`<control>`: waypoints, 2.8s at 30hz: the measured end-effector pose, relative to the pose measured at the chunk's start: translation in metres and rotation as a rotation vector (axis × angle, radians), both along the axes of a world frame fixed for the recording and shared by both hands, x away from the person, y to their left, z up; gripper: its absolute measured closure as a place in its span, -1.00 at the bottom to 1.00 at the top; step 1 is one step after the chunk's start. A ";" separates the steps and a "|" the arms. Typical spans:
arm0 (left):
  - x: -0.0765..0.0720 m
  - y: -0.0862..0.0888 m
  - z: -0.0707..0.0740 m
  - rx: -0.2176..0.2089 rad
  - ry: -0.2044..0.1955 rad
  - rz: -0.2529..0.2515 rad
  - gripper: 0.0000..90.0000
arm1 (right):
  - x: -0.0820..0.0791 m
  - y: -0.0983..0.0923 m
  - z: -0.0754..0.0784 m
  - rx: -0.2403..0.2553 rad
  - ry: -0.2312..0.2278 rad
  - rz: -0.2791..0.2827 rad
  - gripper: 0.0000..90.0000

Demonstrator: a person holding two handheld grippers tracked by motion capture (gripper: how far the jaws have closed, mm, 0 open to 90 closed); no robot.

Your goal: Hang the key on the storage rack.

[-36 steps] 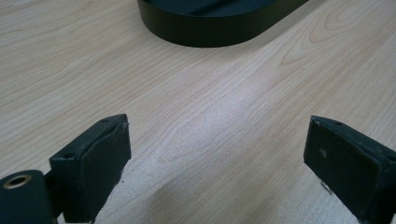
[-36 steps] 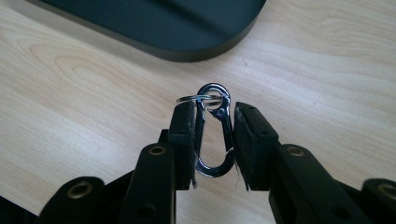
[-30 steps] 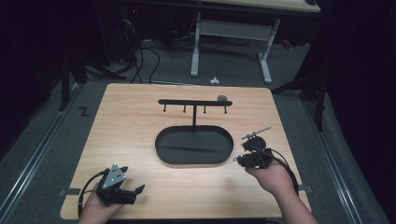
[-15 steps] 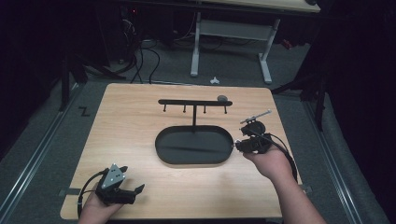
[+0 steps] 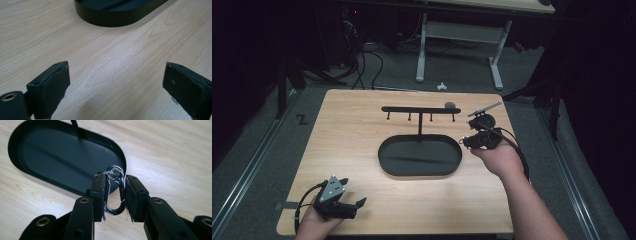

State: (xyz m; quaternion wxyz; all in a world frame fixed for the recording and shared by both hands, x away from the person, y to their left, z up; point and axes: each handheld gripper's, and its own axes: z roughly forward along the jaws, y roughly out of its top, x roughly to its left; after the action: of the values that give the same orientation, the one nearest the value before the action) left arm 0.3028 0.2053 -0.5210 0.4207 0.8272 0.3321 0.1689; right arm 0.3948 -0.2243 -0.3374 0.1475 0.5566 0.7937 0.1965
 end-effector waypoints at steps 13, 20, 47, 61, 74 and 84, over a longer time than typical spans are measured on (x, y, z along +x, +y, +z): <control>0.000 0.001 0.001 -0.006 -0.003 0.000 -0.83 | 0.011 0.006 0.015 0.014 -0.028 -0.003 0.55; 0.001 0.001 0.000 -0.006 -0.003 -0.002 -0.83 | 0.016 0.009 0.022 0.018 -0.040 -0.003 0.55; 0.001 0.002 0.000 -0.008 0.003 -0.003 -0.83 | 0.053 0.018 0.023 0.040 -0.039 -0.039 0.55; -0.001 0.006 -0.001 -0.008 0.006 0.010 -0.83 | 0.064 0.008 0.013 0.069 -0.025 -0.086 0.53; -0.001 0.004 -0.002 -0.001 0.010 0.003 -0.83 | 0.060 0.005 0.014 0.077 -0.052 -0.091 0.37; -0.002 0.001 -0.002 0.009 0.010 -0.003 -0.83 | 0.043 0.002 0.004 0.072 -0.085 -0.091 0.15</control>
State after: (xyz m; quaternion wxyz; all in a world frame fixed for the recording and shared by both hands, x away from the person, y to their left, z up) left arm 0.3006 0.2061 -0.5230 0.4155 0.8303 0.3324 0.1657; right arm 0.4381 -0.2225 -0.3331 0.1699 0.5882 0.7530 0.2413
